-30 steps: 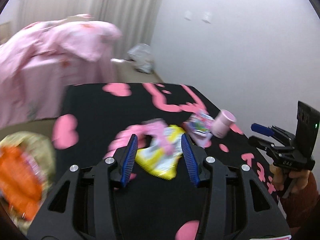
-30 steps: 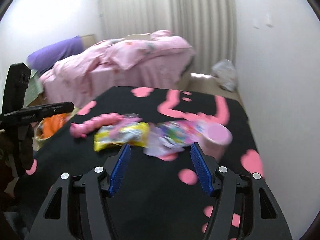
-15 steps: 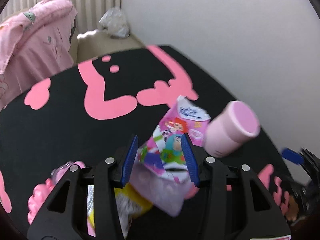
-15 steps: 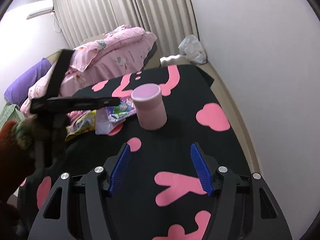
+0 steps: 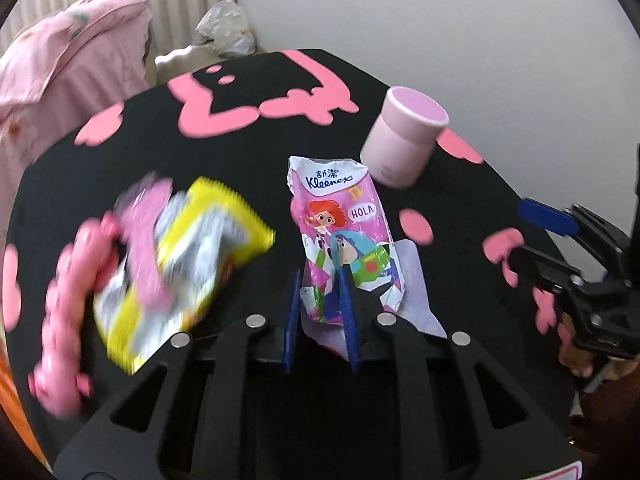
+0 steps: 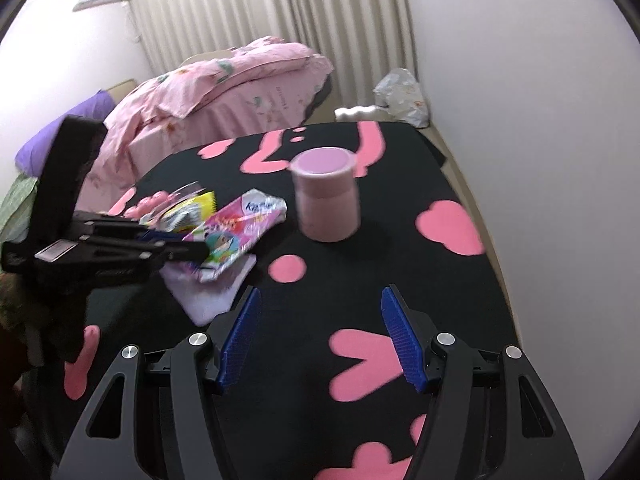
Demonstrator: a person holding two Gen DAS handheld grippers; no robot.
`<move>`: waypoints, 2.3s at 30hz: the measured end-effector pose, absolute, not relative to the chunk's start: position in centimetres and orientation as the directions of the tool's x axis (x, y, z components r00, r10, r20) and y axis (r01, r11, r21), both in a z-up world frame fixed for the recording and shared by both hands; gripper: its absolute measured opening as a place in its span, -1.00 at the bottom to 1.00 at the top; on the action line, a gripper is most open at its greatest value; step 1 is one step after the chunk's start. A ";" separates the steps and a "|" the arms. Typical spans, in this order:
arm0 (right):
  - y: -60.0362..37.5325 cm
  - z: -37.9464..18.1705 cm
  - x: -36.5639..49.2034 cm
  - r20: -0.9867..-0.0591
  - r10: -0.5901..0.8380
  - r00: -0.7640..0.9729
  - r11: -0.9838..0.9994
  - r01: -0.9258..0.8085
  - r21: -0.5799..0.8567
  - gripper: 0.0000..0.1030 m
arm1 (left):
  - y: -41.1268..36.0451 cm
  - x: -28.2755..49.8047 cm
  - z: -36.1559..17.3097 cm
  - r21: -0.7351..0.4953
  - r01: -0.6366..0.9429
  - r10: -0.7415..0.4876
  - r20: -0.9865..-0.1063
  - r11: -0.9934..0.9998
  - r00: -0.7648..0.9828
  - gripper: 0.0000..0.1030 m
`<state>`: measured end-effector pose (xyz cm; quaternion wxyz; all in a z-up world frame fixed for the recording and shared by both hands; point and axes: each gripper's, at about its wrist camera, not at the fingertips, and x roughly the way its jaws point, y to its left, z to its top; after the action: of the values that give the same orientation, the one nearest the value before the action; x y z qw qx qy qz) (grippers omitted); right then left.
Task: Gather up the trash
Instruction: 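Lift the pink Kleenex tissue pack with the left gripper, then open the left gripper, setting the Kleenex pack down near the right gripper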
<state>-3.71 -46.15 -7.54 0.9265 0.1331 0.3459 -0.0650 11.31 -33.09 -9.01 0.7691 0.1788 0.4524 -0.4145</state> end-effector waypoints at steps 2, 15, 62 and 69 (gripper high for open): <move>-45.0 -7.4 -3.3 -0.661 0.003 0.750 0.966 0.170 0.197 0.16 | -31.5 10.5 -8.8 -0.124 0.787 -0.486 -0.840 0.605 0.241 -0.63; -38.8 -7.9 -3.7 -0.728 0.172 0.663 0.984 -0.084 0.157 0.16 | -19.7 9.3 -7.9 -0.242 0.622 -0.507 -0.811 0.744 0.291 -0.63; -29.5 -8.3 -0.5 -0.745 0.371 0.554 0.897 -0.422 0.133 0.16 | -12.5 11.2 -5.1 -0.297 0.542 -0.550 -0.736 0.787 0.395 -0.79; -27.1 -8.4 1.6 -0.771 0.320 0.551 0.884 -0.466 0.034 0.16 | -7.7 11.2 -6.6 -0.338 0.440 -0.520 -0.751 0.832 0.406 -0.79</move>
<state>1.64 -27.07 -8.39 0.8763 -0.0873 0.4173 0.2243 11.17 -7.66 -6.56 0.8373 -0.0431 0.4635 -0.2869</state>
